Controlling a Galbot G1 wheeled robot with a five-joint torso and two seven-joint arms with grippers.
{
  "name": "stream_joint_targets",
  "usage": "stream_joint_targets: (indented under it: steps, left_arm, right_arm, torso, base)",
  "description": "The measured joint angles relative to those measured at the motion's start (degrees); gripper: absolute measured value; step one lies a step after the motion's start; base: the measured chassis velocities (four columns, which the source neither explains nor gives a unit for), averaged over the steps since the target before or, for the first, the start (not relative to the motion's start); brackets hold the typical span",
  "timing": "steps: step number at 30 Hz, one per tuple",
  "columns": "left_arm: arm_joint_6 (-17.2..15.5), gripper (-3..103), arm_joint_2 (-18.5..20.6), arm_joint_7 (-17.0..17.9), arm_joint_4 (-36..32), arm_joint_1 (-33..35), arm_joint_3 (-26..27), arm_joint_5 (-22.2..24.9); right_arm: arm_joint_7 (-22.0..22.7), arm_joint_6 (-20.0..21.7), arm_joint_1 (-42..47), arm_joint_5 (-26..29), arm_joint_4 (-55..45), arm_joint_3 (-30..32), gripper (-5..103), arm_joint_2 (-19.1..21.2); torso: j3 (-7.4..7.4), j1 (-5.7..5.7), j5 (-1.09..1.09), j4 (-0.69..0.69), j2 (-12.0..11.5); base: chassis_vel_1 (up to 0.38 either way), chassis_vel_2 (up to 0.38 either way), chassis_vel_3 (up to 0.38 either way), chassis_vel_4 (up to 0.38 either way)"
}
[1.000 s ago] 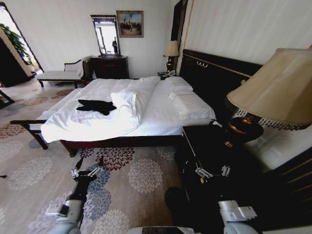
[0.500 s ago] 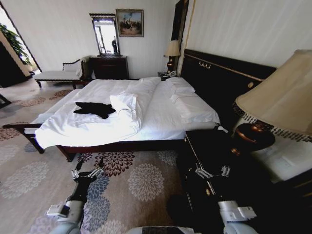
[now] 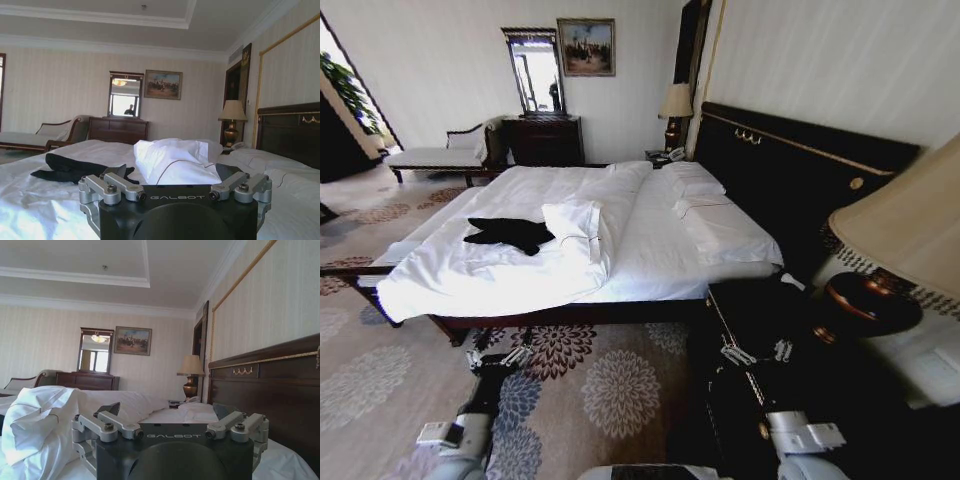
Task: Fold the clothes on the bed.
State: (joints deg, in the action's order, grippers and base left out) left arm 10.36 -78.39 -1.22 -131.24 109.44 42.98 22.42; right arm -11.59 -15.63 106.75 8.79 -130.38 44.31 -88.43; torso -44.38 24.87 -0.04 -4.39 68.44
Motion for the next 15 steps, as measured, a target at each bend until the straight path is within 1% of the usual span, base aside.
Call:
stream_joint_targets:
  steps: [6,15]
  left_arm:
    - [0.47,100,-0.3,-0.14,-0.08,0.4,-0.01,-0.38]
    - [0.82,100,-0.5,-0.22,0.19,0.57,0.12,-0.46]
  right_arm:
    - [0.03,-0.26,0.1,0.03,-0.03,0.09,100,-0.22]
    - [0.13,-0.34,-0.08,-0.06,0.31,-0.08,100,-0.61]
  torso:
    - [0.0,0.0,0.0,-0.02,0.0]
    - [0.0,0.0,0.0,-0.01,0.0]
  base:
    - [-0.205,0.189,0.196,-0.19]
    - [-0.184,0.19,0.192,-0.182]
